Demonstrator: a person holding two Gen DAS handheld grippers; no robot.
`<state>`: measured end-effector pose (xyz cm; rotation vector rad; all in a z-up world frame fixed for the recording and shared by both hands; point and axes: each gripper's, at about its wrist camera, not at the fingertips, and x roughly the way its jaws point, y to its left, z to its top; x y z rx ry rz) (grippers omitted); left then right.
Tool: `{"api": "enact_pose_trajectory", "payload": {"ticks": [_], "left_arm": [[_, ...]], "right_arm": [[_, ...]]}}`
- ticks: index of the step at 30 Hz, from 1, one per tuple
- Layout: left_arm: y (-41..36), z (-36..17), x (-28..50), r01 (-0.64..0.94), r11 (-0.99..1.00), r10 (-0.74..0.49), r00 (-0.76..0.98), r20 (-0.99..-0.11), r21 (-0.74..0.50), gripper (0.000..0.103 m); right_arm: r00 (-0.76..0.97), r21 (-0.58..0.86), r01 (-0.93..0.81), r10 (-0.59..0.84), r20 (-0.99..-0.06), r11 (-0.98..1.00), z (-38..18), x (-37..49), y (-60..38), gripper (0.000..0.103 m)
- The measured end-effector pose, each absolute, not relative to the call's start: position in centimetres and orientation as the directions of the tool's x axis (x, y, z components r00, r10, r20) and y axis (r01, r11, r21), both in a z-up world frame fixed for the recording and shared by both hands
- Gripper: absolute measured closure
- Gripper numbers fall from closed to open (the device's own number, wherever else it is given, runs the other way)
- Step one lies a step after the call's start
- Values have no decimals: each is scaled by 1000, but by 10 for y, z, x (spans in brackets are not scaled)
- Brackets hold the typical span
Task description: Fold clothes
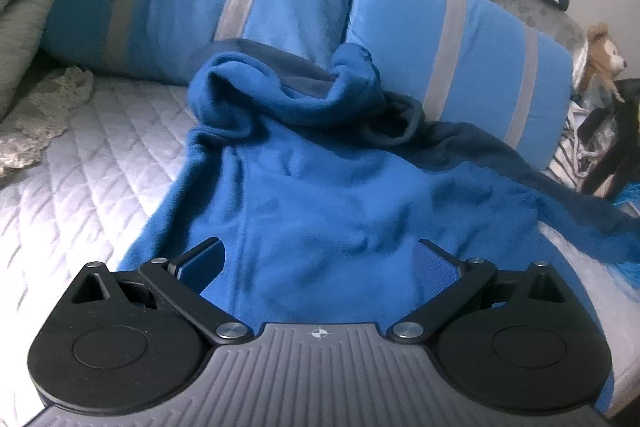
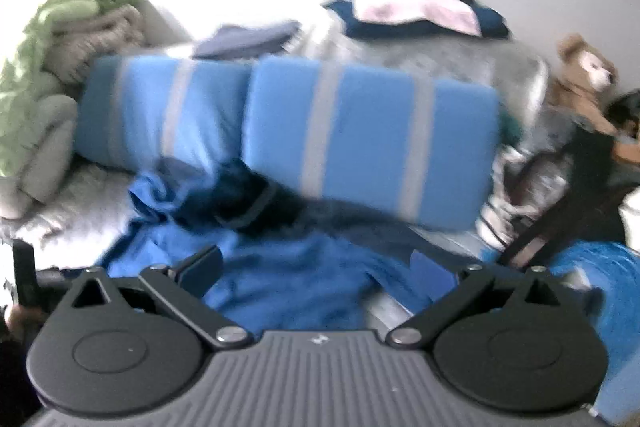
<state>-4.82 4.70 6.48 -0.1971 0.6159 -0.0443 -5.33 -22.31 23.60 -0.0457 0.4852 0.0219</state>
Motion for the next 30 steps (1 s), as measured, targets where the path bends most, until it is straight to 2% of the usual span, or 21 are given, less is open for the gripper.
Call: {"api": "enact_pose_trajectory", "payload": {"ticks": [3,9,11,14,18,22,24,30], "left_arm": [[54,68,-68,-22,980,-90,833,-545,-196,1],[47,99,-91,6,993,-62,880,-470,-120,1],[40,111,-80,18,997,-51,891,-452,-77,1],[31,125,-57,31,999,-34,902,-430,-16,1],[15,122,5,60,997,-40,921,-388,39,1],[-7,101,69,96,990,-47,916,-398,103,3],[-14,92,95,104,987,-48,916,-399,120,10],[-28,70,154,132,978,-58,916,-396,161,10]], "right_arm": [[904,-38,-75,52,-424,996,203,-16,-200,0],[907,154,-14,77,-414,988,112,76,-175,0],[899,200,19,71,-431,980,81,99,-170,0],[827,215,91,46,-560,972,46,125,-161,0],[795,193,63,67,-602,979,37,128,-155,0],[773,171,39,79,-630,984,32,130,-151,0],[756,178,37,89,-648,983,28,131,-152,0],[722,182,45,94,-686,982,14,141,-156,0]]}}
